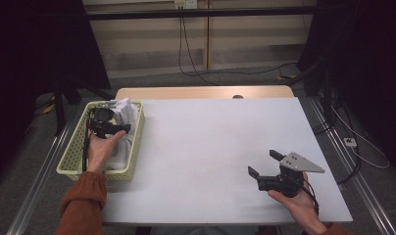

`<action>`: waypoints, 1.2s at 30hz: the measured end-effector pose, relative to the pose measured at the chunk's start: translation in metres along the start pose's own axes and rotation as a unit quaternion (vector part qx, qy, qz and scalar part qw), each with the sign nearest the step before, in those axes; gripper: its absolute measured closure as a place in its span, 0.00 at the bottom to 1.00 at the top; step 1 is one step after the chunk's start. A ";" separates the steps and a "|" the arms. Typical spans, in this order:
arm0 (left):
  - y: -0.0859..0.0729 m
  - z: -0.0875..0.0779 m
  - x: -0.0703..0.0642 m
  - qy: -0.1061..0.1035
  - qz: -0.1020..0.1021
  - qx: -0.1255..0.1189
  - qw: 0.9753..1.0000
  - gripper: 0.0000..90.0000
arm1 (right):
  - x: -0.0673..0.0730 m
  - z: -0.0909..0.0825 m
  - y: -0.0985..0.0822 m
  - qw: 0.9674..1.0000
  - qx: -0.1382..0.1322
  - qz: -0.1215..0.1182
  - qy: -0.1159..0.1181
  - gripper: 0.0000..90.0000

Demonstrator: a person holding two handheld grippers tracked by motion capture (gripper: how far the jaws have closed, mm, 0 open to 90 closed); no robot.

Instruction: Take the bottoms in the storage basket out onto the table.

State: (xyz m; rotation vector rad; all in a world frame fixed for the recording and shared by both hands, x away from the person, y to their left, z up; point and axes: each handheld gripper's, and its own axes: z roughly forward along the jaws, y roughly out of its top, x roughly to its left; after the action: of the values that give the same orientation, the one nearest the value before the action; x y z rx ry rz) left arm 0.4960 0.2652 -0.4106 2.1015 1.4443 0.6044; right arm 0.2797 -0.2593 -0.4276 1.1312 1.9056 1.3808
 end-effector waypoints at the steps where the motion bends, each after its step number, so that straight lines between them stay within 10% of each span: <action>1: -0.001 0.002 0.001 0.004 0.000 0.009 1.000 0.14 | 0.000 0.000 0.000 1.000 -0.001 -0.001 0.000 0.05; 14: -0.009 0.013 0.007 -0.037 -0.028 0.055 0.997 0.28 | 0.000 0.000 0.000 1.000 0.001 0.002 -0.001 0.05; 22: -0.010 0.012 0.007 -0.060 -0.038 0.080 0.994 0.72 | -0.001 -0.001 0.000 1.000 0.000 0.001 -0.001 0.05; 26: -0.007 0.006 0.004 -0.067 -0.030 0.073 0.995 0.88 | -0.001 0.000 0.000 1.000 0.001 0.001 -0.001 0.05; 36: -0.004 -0.007 0.001 -0.052 -0.024 0.025 0.998 0.91 | -0.001 0.000 -0.001 1.000 0.004 0.005 -0.001 0.05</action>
State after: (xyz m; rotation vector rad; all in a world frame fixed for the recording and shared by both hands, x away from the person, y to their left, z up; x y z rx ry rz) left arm 0.4888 0.2687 -0.4078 2.0979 1.4607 0.4386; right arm 0.2805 -0.2604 -0.4285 1.1482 1.9081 1.3781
